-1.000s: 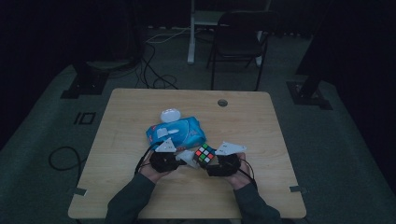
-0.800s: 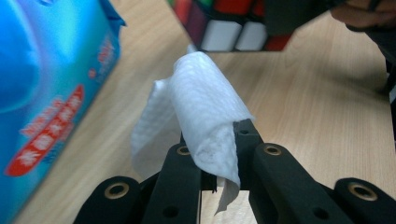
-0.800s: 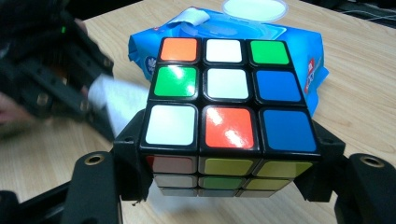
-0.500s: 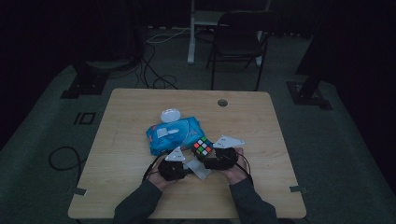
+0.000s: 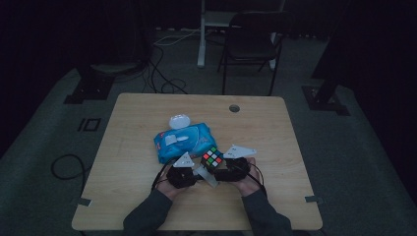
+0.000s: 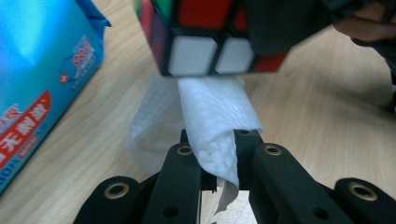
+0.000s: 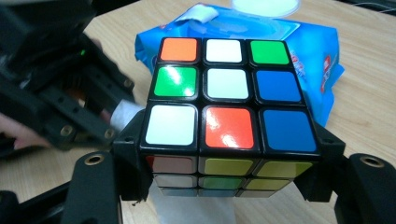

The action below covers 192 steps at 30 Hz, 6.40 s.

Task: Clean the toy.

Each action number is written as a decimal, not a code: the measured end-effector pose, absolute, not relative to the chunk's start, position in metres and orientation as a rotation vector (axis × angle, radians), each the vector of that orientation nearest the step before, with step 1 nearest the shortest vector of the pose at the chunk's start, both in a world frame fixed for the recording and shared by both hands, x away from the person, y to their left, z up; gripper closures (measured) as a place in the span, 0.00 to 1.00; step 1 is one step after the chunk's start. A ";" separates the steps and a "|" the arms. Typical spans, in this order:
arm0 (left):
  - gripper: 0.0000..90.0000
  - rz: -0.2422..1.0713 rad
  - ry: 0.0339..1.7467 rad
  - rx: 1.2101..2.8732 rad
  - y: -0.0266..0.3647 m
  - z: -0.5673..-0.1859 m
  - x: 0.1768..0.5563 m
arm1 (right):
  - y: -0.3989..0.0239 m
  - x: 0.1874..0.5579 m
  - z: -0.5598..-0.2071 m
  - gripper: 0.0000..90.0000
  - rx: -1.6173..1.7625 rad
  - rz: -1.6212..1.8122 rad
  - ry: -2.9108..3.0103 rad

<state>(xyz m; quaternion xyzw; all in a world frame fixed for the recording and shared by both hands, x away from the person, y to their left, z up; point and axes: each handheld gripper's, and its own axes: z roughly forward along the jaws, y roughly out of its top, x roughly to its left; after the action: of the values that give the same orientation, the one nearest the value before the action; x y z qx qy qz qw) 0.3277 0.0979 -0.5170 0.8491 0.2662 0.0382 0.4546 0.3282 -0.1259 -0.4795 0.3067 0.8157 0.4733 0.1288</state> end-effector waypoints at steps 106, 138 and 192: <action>0.94 0.203 0.726 2.018 0.113 -0.502 0.332 | -0.132 0.326 -0.532 0.38 1.156 1.083 2.247; 0.94 0.194 0.728 2.017 0.112 -0.504 0.332 | -0.134 0.332 -0.542 0.38 1.451 0.982 1.941; 0.94 0.177 0.744 2.008 0.117 -0.508 0.331 | -0.164 0.331 -0.509 0.21 1.263 1.044 2.062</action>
<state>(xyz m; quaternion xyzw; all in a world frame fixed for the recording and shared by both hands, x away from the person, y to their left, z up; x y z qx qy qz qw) 0.3313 0.1166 -0.5081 0.8217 0.3043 0.0726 0.4764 0.3313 -0.1642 -0.5091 0.4643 0.7577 0.3837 0.2512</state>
